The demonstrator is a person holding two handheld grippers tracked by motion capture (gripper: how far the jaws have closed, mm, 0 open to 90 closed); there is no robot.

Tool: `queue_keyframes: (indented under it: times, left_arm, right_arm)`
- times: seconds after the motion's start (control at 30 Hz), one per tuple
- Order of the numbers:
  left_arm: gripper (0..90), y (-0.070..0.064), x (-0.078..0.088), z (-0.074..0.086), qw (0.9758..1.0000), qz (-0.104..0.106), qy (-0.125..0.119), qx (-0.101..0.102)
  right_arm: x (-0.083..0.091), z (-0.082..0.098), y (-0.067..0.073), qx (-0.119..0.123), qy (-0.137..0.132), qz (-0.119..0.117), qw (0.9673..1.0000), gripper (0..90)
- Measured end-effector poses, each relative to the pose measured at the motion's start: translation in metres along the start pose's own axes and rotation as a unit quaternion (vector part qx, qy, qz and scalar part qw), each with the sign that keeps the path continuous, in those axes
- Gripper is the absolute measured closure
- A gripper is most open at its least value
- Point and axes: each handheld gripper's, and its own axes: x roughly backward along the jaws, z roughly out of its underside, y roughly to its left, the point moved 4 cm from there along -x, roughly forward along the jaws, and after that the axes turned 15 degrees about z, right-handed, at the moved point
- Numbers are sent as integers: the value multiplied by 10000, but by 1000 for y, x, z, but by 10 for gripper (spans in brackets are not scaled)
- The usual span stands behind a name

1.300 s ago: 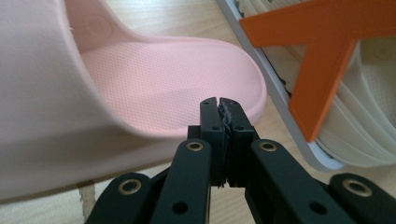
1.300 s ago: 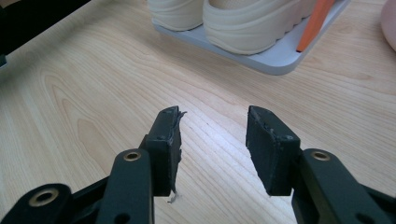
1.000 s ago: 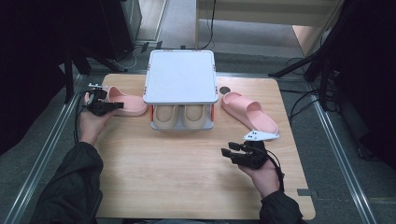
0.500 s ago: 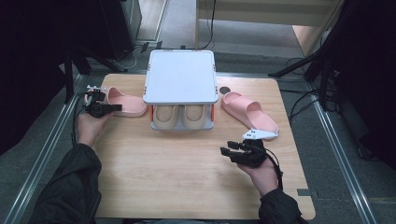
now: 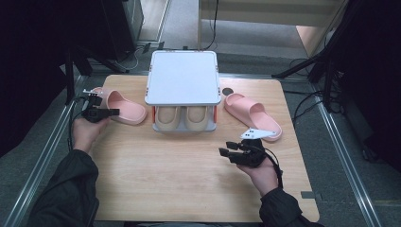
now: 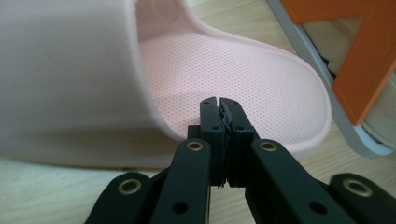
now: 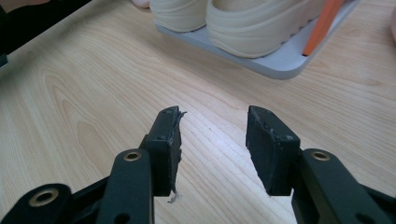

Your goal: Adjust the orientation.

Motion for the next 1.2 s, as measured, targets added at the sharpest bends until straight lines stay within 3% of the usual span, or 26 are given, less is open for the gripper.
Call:
queue_keyframes:
  times: [0.57, 0.83, 0.93, 1.1, 1.2]
  left_arm:
    - [884, 10, 29, 22, 9996, -123, -126, 233]
    - [886, 20, 44, 31, 9985, -279, -272, 397]
    - [876, 20, 48, 32, 9981, -209, -347, 475]
    - [778, 16, 57, 27, 9971, -285, -533, 456]
    - [655, 14, 65, 22, 9957, -428, -714, 402]
  right_arm:
    - [-17, -11, 12, 248, 54, -272, 9993, 557]
    - [-23, -16, 18, 339, 80, -373, 9987, 557]
    - [-24, -16, 19, 356, 84, -379, 9986, 557]
    - [-25, -17, 19, 359, 85, -397, 9985, 557]
    - [-24, -16, 19, 338, 113, -366, 9987, 557]
